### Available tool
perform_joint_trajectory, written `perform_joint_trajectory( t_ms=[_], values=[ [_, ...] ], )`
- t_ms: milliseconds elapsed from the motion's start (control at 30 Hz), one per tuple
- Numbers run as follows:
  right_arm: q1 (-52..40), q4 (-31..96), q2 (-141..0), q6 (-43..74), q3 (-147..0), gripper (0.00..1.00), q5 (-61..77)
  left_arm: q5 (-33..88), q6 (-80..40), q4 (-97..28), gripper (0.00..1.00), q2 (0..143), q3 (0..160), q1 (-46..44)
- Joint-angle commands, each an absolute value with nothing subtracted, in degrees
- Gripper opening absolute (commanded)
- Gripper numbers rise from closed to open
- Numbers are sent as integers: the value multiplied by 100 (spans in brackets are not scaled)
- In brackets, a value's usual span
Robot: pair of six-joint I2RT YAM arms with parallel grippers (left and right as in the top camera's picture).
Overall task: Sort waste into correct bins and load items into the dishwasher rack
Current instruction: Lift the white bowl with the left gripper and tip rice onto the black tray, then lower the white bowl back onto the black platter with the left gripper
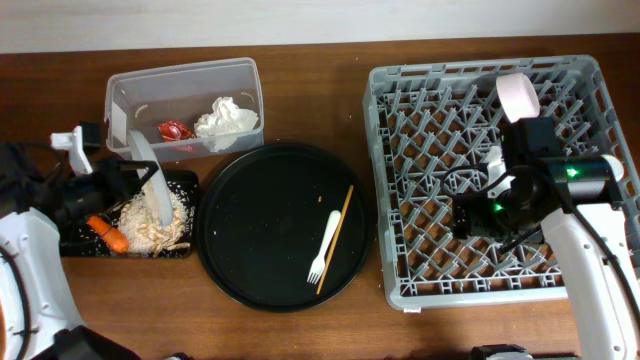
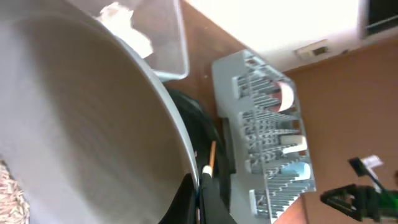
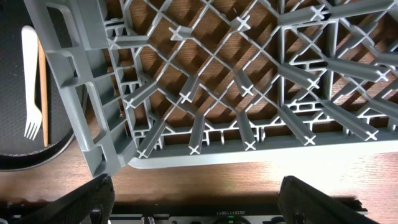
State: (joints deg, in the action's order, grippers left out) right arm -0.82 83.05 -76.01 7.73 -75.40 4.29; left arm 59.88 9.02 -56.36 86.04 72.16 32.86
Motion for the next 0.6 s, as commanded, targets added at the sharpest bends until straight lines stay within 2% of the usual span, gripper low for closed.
perform_joint_trajectory(
  t_ms=[0, 100, 300, 400, 433, 467, 567],
  values=[
    [-45, 8340, -7564, 779, -7607, 89, 381, 7367, 1774, -5625, 0, 8486, 7030, 3592],
    [-47, 8364, -7564, 779, -7607, 88, 381, 8322, 2290, -5616, 0, 8486, 6759, 3863],
    [-45, 8364, -7564, 779, -7607, 89, 381, 8971, 2416, -5468, 0, 8486, 6272, 4272],
    [-45, 8364, -7564, 779, -7607, 89, 381, 8967, 2434, -5450, 0, 8486, 6270, 4272],
    [-45, 8361, -7564, 779, -7607, 89, 379, 8477, 2235, -5465, 0, 8495, 6272, 4272],
    [-45, 8364, -7564, 779, -7607, 89, 381, 8899, 2401, -5531, 0, 8495, 6270, 4272],
    [-45, 8357, -7564, 779, -7607, 89, 381, 9000, 2477, -5548, 0, 8488, 6278, 4235]
  ],
)
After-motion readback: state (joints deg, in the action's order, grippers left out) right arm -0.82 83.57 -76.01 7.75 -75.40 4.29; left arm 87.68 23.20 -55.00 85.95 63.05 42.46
